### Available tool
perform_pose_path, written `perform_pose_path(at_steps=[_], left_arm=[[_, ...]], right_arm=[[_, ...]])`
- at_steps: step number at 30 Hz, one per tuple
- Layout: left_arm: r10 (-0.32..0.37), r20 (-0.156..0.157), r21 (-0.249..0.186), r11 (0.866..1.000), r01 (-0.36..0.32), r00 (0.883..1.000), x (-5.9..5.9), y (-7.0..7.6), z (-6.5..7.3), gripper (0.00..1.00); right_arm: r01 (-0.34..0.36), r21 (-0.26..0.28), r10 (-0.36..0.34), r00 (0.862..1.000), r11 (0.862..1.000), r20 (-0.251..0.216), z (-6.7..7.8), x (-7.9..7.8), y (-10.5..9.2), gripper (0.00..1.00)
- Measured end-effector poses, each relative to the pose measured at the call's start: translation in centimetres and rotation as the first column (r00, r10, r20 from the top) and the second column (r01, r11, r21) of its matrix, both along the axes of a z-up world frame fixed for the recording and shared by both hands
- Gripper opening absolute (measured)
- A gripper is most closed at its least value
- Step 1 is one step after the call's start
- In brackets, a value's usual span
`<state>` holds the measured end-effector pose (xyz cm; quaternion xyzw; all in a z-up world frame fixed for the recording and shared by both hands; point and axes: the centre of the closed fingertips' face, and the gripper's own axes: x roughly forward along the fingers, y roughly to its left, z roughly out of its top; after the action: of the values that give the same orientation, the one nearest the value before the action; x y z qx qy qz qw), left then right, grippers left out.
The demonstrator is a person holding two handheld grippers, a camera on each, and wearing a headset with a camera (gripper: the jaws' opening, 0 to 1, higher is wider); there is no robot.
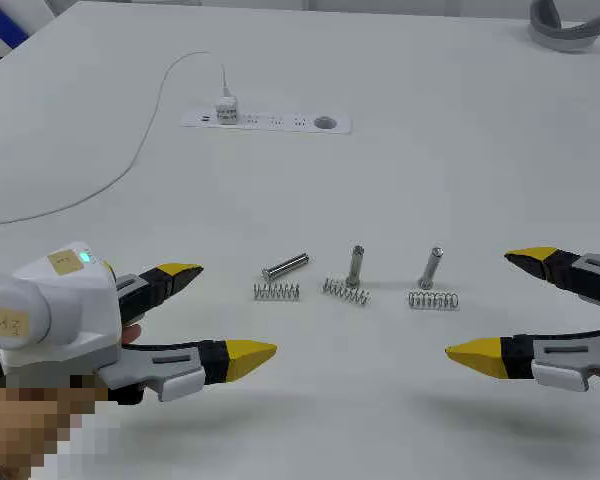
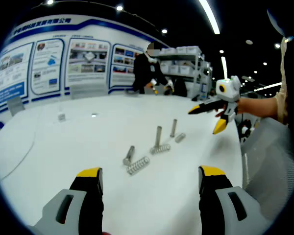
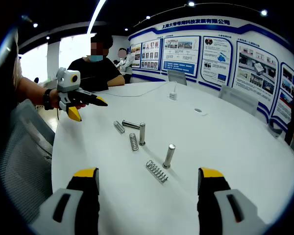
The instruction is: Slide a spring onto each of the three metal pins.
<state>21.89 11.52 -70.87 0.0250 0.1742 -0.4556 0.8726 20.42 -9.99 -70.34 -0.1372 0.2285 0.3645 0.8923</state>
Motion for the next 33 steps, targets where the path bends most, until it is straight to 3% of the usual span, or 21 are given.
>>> perform_pose_path(at_steps=[22, 33], left_arm=[[0.000, 0.002, 0.010, 1.000, 0.000, 1.000, 0.8, 0.1, 0.0, 0.80], [0.002, 0.021, 0.027, 1.000, -0.003, 1.000, 2.1, 0.0, 0.6, 0.77]], right_arm=[[0.001, -0.001, -0.001, 1.000, 1.000, -0.006, 0.0, -0.2, 0.1, 0.84], [-0.002, -0.004, 0.002, 1.000, 1.000, -0.009, -0.1, -0.3, 0.3, 0.84]])
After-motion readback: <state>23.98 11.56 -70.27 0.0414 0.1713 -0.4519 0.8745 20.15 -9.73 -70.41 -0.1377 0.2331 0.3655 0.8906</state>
